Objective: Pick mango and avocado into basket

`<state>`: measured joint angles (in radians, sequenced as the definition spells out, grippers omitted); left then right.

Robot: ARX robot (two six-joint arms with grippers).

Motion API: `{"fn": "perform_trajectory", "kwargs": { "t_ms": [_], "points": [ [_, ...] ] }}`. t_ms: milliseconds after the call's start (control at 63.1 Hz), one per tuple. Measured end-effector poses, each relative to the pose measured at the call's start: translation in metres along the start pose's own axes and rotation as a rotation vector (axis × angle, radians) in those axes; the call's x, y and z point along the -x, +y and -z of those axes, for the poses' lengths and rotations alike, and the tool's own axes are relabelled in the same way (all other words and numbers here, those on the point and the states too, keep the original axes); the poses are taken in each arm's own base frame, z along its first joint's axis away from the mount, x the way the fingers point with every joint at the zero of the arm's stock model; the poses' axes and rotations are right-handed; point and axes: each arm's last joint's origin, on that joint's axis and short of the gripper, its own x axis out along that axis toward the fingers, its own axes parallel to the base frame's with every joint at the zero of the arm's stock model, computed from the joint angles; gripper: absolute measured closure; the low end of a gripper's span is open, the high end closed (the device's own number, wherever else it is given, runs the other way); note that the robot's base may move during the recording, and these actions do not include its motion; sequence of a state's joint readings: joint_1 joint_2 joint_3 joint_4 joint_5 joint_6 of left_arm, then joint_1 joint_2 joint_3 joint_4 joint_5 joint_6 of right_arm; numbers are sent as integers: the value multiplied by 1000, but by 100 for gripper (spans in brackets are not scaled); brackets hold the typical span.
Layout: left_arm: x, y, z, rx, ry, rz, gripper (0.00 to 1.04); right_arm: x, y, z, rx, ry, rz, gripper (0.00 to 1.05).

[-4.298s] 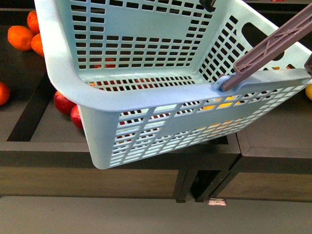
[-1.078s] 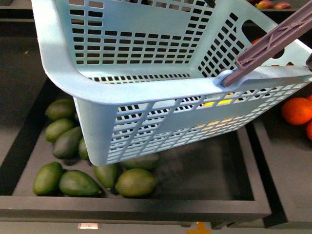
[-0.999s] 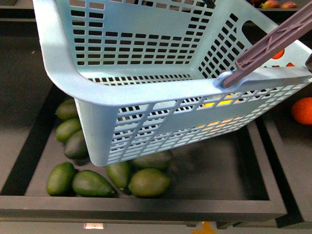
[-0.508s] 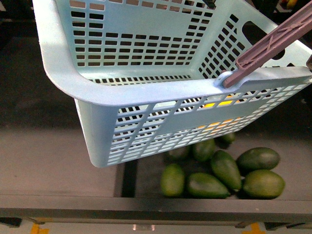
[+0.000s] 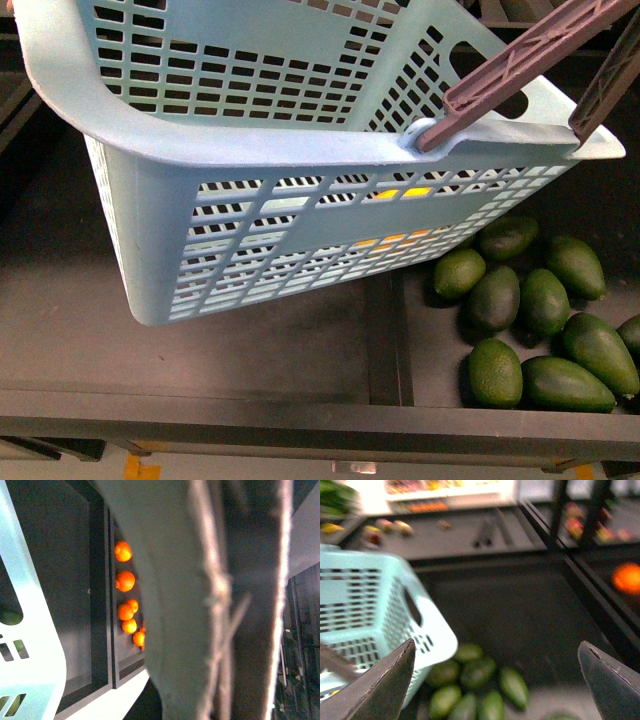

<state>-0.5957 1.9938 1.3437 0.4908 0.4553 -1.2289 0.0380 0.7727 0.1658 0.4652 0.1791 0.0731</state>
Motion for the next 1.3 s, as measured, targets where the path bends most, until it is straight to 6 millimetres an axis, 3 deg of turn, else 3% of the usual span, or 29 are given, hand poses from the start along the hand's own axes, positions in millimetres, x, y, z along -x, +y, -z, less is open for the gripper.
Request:
{"fn": "perform_trajectory", "kwargs": {
  "t_ms": [95,174,301,444,619,698,793,1063,1300],
  "points": [
    [-2,-1,4,14,20,6,100,-7,-9,-6,-90,195,285,9],
    [-3,-2,7,15,34,11,100,-12,-22,-1,-129,292,366,9],
    [-4,-3,9,25,39,12,100,-26,-45,3,-186,325,389,9],
    [-5,-4,10,29,45,13,100,-52,-83,8,-179,361,364,9],
    [-3,-3,7,19,29,9,100,-106,-136,49,4,503,292,9],
    [-4,-3,8,22,36,11,100,-130,-146,66,108,575,232,9],
    [-4,-3,9,24,40,12,100,-161,-147,87,161,647,139,9],
    [-4,-3,9,22,36,11,100,-249,-115,144,194,758,-77,9],
    [-4,-3,9,22,37,11,100,-287,-95,157,178,766,-138,9]
  ]
}}
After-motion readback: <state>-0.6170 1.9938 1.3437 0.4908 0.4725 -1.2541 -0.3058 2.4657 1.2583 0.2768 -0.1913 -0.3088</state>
